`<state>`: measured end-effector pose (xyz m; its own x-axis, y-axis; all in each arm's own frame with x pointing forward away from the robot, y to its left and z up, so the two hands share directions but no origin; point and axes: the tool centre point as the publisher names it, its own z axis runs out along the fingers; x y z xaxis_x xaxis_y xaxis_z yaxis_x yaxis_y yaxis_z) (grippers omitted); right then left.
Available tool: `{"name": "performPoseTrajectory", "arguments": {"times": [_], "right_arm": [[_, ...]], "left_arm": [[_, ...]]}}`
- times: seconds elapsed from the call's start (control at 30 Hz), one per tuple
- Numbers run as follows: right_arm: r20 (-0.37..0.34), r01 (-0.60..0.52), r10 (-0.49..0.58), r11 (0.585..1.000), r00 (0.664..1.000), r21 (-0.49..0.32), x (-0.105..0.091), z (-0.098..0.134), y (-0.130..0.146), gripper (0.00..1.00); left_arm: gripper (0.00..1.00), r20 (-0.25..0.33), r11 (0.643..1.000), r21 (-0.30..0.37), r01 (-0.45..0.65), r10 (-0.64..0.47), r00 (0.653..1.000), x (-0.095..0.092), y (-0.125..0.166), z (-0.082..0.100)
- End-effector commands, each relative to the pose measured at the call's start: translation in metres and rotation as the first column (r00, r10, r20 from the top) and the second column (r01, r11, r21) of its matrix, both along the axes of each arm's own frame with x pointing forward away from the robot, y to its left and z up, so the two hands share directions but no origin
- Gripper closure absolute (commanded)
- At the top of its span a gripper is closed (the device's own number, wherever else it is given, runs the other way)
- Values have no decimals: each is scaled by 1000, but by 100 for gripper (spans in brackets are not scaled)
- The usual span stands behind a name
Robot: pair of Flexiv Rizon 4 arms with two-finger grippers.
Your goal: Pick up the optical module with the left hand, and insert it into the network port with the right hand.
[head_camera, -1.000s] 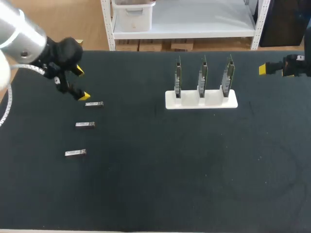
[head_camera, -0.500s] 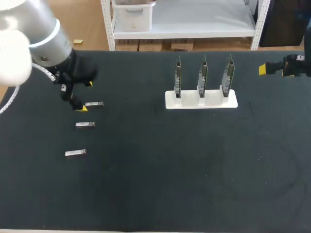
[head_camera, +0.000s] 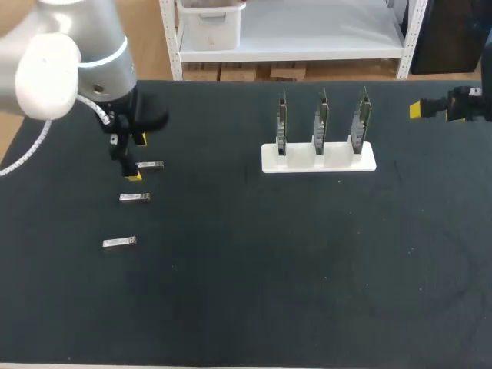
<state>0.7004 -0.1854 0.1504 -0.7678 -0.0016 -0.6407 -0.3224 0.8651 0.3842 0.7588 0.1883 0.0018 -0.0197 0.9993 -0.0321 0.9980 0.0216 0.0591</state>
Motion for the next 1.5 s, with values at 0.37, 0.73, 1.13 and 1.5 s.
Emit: {"name": "performPoseTrajectory", "arguments": {"times": [0.37, 0.73, 1.13, 1.5], "right_arm": [[1, 3, -3, 1000, 1000, -2, -1, 0, 1, 0], [1, 3, -3, 1000, 1000, -2, -1, 0, 1, 0], [1, 3, -3, 1000, 1000, -2, -1, 0, 1, 0], [1, 3, -3, 1000, 1000, -2, -1, 0, 1, 0]], "left_arm": [[0, -22, 1000, 13, -27, 28, 999, 6, -4, -15], [13, -33, 998, 42, -53, 54, 998, 9, 3, -24], [100, -47, 994, 4, -107, 107, 993, 9, 1, -24], [100, -47, 969, -93, -228, 225, 973, 20, 6, -6]]}}
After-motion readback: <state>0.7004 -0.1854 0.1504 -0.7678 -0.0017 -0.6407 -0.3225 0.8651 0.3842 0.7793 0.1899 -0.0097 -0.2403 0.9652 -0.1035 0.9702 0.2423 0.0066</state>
